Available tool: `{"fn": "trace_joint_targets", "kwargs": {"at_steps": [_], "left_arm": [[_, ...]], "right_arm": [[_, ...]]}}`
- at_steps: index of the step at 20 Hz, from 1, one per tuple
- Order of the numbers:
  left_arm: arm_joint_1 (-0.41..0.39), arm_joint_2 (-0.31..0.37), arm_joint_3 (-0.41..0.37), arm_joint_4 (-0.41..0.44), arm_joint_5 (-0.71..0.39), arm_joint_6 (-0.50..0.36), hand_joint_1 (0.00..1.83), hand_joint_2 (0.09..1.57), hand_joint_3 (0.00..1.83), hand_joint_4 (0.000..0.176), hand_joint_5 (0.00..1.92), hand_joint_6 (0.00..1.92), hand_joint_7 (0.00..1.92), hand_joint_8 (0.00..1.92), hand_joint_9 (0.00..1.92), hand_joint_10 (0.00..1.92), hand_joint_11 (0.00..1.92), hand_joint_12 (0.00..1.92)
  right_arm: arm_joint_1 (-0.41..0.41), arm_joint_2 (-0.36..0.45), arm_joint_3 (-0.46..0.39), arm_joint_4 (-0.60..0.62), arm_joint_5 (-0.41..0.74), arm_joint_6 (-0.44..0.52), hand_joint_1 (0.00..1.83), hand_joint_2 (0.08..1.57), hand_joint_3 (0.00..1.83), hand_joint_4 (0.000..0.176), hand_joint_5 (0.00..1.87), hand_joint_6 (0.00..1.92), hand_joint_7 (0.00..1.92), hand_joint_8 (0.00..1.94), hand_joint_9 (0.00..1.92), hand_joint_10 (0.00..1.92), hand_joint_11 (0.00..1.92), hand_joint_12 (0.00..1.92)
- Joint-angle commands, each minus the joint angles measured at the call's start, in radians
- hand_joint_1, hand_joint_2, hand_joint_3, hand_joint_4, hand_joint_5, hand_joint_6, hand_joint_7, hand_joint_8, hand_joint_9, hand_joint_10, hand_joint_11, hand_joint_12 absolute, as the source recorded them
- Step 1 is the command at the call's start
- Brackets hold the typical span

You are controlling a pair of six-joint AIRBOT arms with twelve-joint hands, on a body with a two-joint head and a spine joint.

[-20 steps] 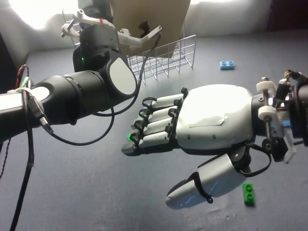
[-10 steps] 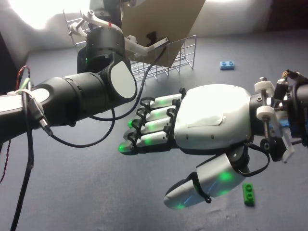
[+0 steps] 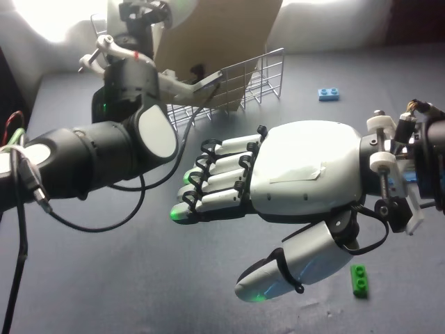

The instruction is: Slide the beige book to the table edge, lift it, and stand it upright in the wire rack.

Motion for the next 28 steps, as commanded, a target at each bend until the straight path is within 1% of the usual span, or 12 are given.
{"fn": "trace_joint_targets", "kwargs": {"at_steps": [1, 5, 9, 10, 11, 12, 13, 14, 16, 17, 20, 28], "left_arm": [[0.007, 0.012, -0.001, 0.023, 0.102, -0.005, 1.18, 1.2, 0.0, 0.0, 0.82, 1.19, 0.84, 1.34, 0.76, 1.41, 0.55, 1.7], [0.025, 0.022, -0.026, -0.036, 0.126, -0.005, 1.35, 1.18, 0.0, 0.0, 0.82, 1.16, 0.84, 1.21, 0.77, 1.51, 0.56, 1.7], [0.043, 0.033, -0.052, -0.077, 0.146, -0.005, 1.34, 1.21, 0.0, 0.0, 0.79, 1.2, 0.79, 1.3, 0.72, 1.56, 0.51, 1.71], [0.046, 0.036, -0.057, -0.082, 0.146, -0.005, 1.17, 1.21, 0.0, 0.012, 0.82, 1.25, 0.79, 1.33, 0.71, 1.36, 0.46, 1.72], [0.05, 0.04, -0.062, -0.09, 0.149, -0.005, 1.17, 1.21, 0.0, 0.012, 0.82, 1.25, 0.79, 1.33, 0.71, 1.36, 0.46, 1.72], [0.054, 0.043, -0.068, -0.099, 0.152, -0.005, 1.12, 1.3, 0.01, 0.0, 0.57, 1.49, 0.72, 1.52, 0.55, 1.45, 0.31, 1.81], [0.058, 0.046, -0.074, -0.105, 0.154, -0.005, 0.86, 1.28, 0.0, 0.0, 0.24, 0.86, 0.45, 1.01, 0.38, 1.18, 0.13, 1.66], [0.061, 0.051, -0.08, -0.11, 0.157, -0.005, 0.81, 1.22, 0.0, 0.0, 0.21, 0.47, 0.45, 0.58, 0.38, 0.87, 0.07, 1.52], [0.066, 0.064, -0.096, -0.112, 0.16, -0.005, 0.74, 1.07, 0.0, 0.0, 0.06, 0.05, 0.27, 0.07, 0.27, 0.2, 0.0, 0.94], [0.067, 0.073, -0.106, -0.112, 0.161, -0.005, 0.7, 1.03, 0.0, 0.0, 0.0, 0.0, 0.17, 0.0, 0.21, 0.04, 0.0, 0.68], [0.064, 0.095, -0.128, -0.112, 0.163, -0.005, 0.71, 1.03, 0.0, 0.0, 0.0, 0.0, 0.14, 0.0, 0.18, 0.01, 0.0, 0.56], [0.016, 0.156, -0.118, -0.068, 0.114, -0.005, 0.62, 0.96, 0.0, 0.0, 0.0, 0.0, 0.13, 0.0, 0.18, 0.01, 0.0, 0.57]], "right_arm": [[0.012, 0.002, -0.005, 0.038, 0.053, 0.0, 0.0, 1.18, 0.0, 0.0, 0.18, 0.0, 0.14, 0.0, 0.12, 0.01, 0.0, 0.4], [0.012, 0.003, -0.005, 0.038, 0.053, 0.0, 0.0, 1.18, 0.0, 0.0, 0.18, 0.0, 0.16, 0.0, 0.13, 0.0, 0.0, 0.41], [0.012, 0.003, -0.006, 0.038, 0.052, 0.0, 0.0, 1.18, 0.0, 0.0, 0.2, 0.0, 0.17, 0.0, 0.14, 0.0, 0.0, 0.42], [0.012, 0.003, -0.007, 0.038, 0.052, 0.0, 0.0, 1.17, 0.0, 0.0, 0.22, 0.0, 0.2, 0.01, 0.17, 0.01, 0.0, 0.48], [0.012, 0.004, -0.007, 0.038, 0.052, 0.0, 0.0, 1.17, 0.0, 0.0, 0.22, 0.0, 0.2, 0.01, 0.17, 0.01, 0.0, 0.48], [0.012, 0.004, -0.007, 0.038, 0.052, 0.0, 0.0, 1.17, 0.0, 0.0, 0.19, 0.0, 0.17, 0.0, 0.15, 0.0, 0.0, 0.43], [0.012, 0.004, -0.008, 0.038, 0.052, 0.0, 0.0, 1.17, 0.0, 0.0, 0.18, 0.0, 0.16, 0.0, 0.13, 0.01, 0.0, 0.36], [0.012, 0.004, -0.009, 0.038, 0.052, 0.0, 0.0, 1.17, 0.0, 0.0, 0.17, 0.0, 0.15, 0.0, 0.12, 0.0, 0.0, 0.34], [0.011, 0.005, -0.009, 0.038, 0.052, 0.0, 0.0, 1.19, 0.0, 0.0, 0.21, 0.0, 0.19, 0.0, 0.15, 0.0, 0.0, 0.4], [0.011, 0.005, -0.01, 0.038, 0.051, 0.0, 0.0, 1.18, 0.0, 0.0, 0.2, 0.0, 0.18, 0.0, 0.16, 0.0, 0.0, 0.43], [0.011, 0.006, -0.01, 0.038, 0.051, 0.0, 0.0, 1.18, 0.0, 0.0, 0.19, 0.0, 0.18, 0.0, 0.15, 0.0, 0.0, 0.43], [0.011, 0.006, -0.012, 0.038, 0.05, 0.0, 0.0, 1.17, 0.0, 0.0, 0.21, 0.0, 0.19, 0.0, 0.17, 0.0, 0.0, 0.49]]}}
